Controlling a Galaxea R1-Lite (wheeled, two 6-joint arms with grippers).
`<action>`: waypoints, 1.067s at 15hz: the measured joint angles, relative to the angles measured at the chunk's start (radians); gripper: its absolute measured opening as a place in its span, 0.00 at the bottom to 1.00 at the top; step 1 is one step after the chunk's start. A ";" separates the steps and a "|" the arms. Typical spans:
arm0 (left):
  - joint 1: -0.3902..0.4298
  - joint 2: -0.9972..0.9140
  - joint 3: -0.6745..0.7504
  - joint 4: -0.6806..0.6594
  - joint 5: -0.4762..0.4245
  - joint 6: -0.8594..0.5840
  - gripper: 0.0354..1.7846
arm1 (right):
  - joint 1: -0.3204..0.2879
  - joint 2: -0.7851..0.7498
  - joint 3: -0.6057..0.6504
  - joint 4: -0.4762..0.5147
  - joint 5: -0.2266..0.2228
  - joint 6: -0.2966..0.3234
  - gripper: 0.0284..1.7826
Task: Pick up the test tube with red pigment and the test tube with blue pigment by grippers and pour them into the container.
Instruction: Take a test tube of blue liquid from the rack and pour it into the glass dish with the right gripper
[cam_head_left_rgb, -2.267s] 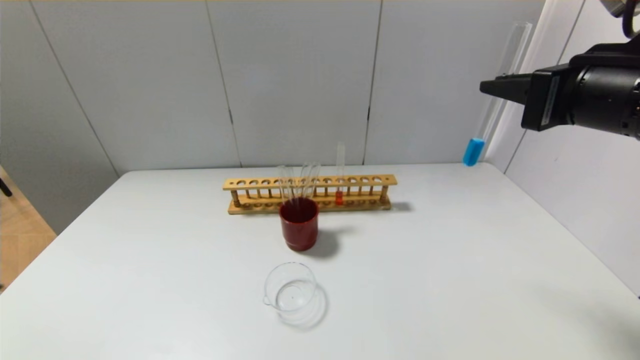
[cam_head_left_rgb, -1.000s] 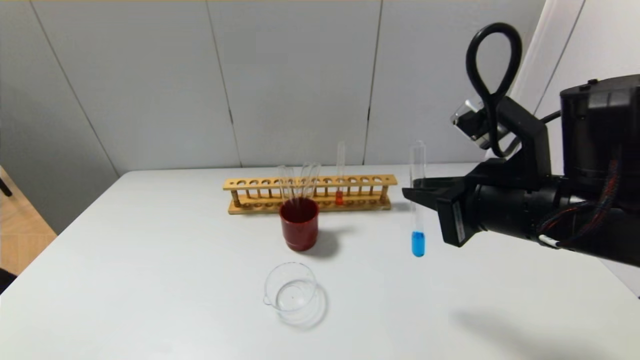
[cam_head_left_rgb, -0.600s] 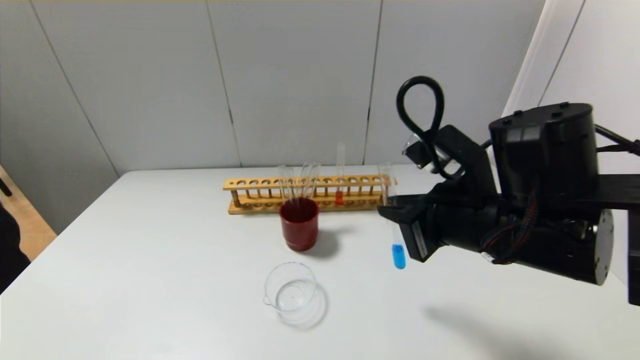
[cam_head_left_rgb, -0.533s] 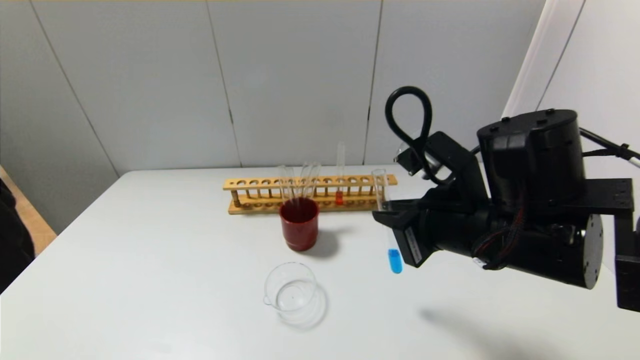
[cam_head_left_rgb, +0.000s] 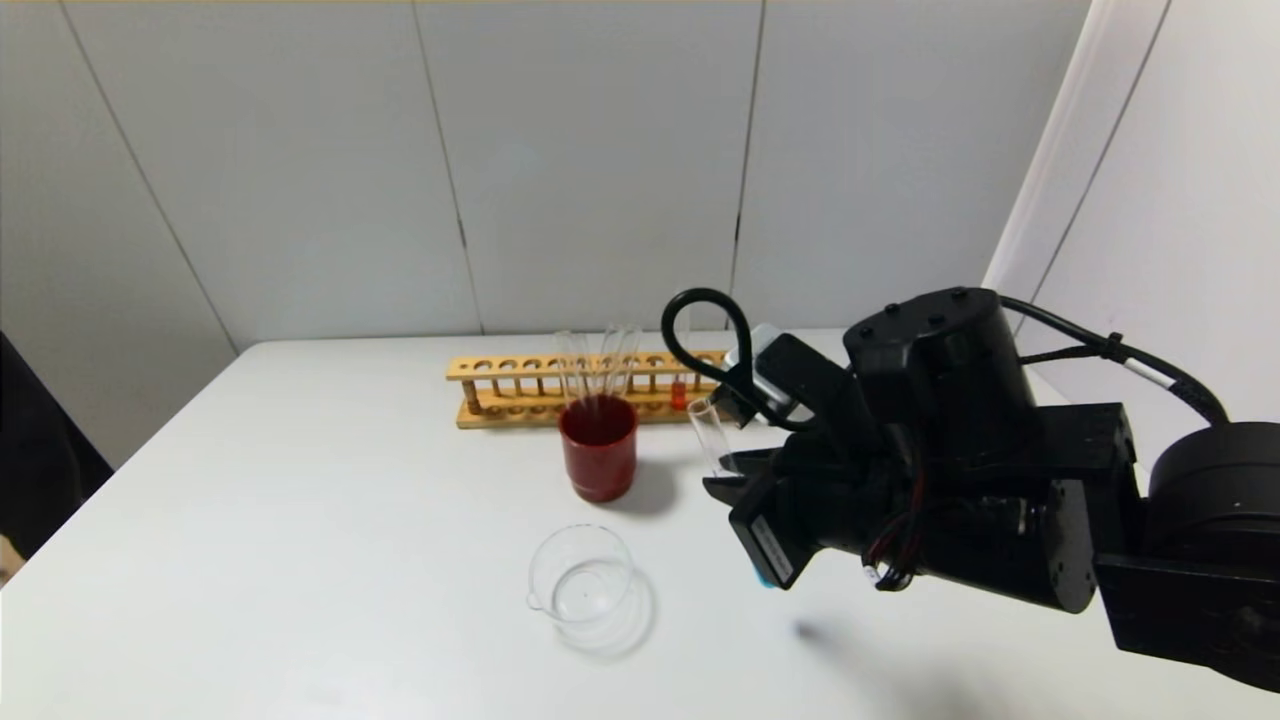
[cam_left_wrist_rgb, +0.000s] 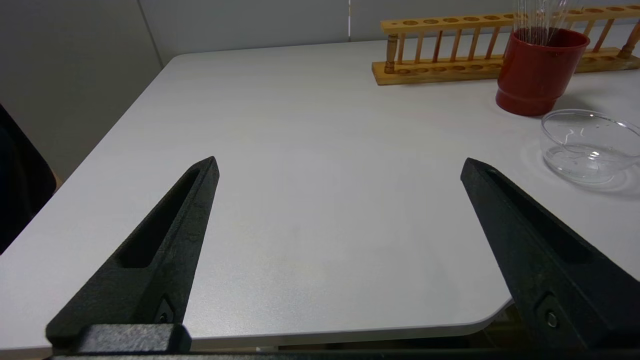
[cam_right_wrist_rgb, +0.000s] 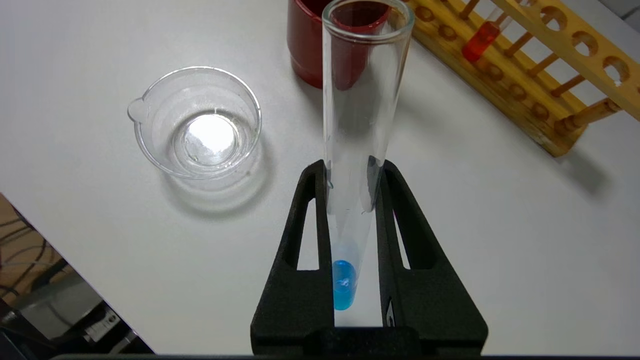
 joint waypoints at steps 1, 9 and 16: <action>0.000 0.000 0.000 0.000 0.000 0.000 0.96 | 0.004 0.011 -0.002 0.000 0.000 -0.021 0.14; 0.000 0.000 0.000 0.000 0.000 0.000 0.96 | 0.036 0.075 -0.015 0.002 0.000 -0.166 0.14; 0.000 0.000 0.000 -0.001 0.000 0.000 0.96 | 0.026 0.094 -0.057 0.005 -0.035 -0.362 0.14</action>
